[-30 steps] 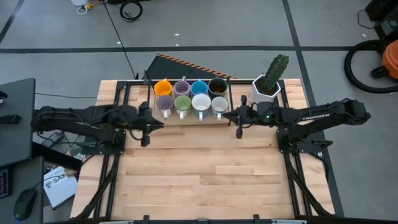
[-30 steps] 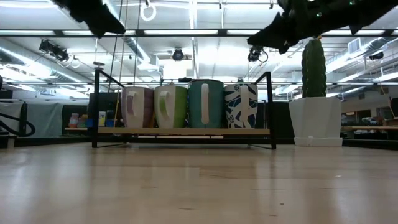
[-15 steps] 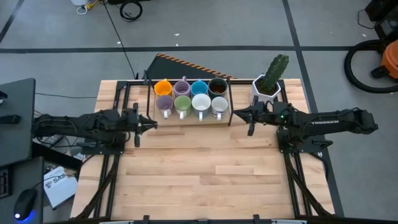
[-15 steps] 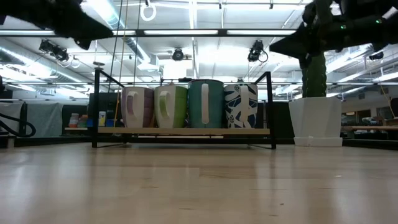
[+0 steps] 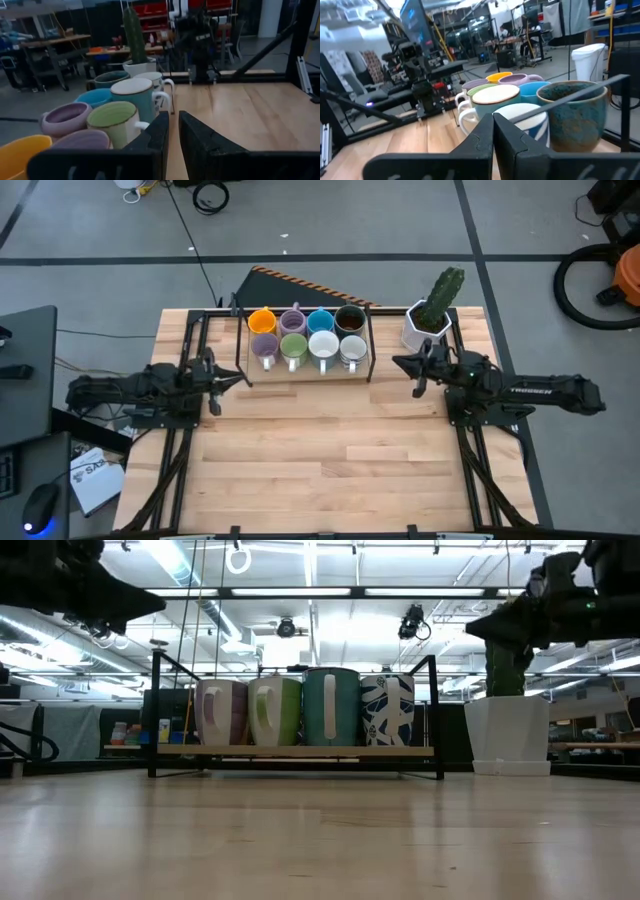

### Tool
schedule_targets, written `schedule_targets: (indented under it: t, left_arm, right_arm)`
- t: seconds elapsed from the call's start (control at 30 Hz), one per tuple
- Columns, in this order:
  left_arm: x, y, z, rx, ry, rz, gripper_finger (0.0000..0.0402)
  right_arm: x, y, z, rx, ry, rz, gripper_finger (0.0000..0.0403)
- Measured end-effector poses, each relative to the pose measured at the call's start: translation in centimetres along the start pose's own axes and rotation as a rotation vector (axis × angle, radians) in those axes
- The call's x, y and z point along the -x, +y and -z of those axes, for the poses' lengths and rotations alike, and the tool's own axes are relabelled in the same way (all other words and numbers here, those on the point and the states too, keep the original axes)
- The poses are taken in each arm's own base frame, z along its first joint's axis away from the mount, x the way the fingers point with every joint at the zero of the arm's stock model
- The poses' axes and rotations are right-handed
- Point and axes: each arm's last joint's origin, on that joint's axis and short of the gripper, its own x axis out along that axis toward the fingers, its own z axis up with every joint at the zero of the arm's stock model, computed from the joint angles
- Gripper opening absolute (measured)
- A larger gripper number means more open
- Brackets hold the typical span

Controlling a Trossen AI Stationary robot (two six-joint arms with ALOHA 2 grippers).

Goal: Place coffee mugs
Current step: Return to Home Position

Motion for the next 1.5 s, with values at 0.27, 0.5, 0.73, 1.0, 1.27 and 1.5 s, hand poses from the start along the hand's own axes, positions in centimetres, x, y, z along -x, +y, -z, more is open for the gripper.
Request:
schedule_targets:
  t: [0.27,0.5,0.73,1.0,1.27,1.5]
  left_arm:
    - [0.3,-0.1,1.9,0.004,-0.001,-0.006,0.0045]
    - [0.2,-0.1,2.0,0.003,-0.011,-0.007,0.0023]
    - [0.2,-0.1,2.1,0.118,-0.006,-0.005,0.0016]
    - [0.2,-0.1,2.0,0.204,-0.013,-0.005,0.0016]
    - [0.2,-0.1,2.0,0.209,-0.014,-0.005,0.0016]
    - [0.2,-0.1,2.0,0.208,-0.014,-0.005,0.0016]
  right_arm:
    - [1.1,-0.5,1.1,-0.054,-0.042,0.018,0.0011]
    - [1.2,-0.5,0.9,-0.026,-0.062,0.017,0.0013]
    - [1.2,-0.5,0.9,-0.148,-0.062,0.004,0.0013]
    - [1.2,-0.5,0.9,-0.147,-0.061,0.002,0.0014]
    - [1.2,-0.5,0.9,-0.147,-0.06,0.002,0.0016]
    - [1.2,-0.5,0.9,-0.147,-0.06,0.002,0.0014]
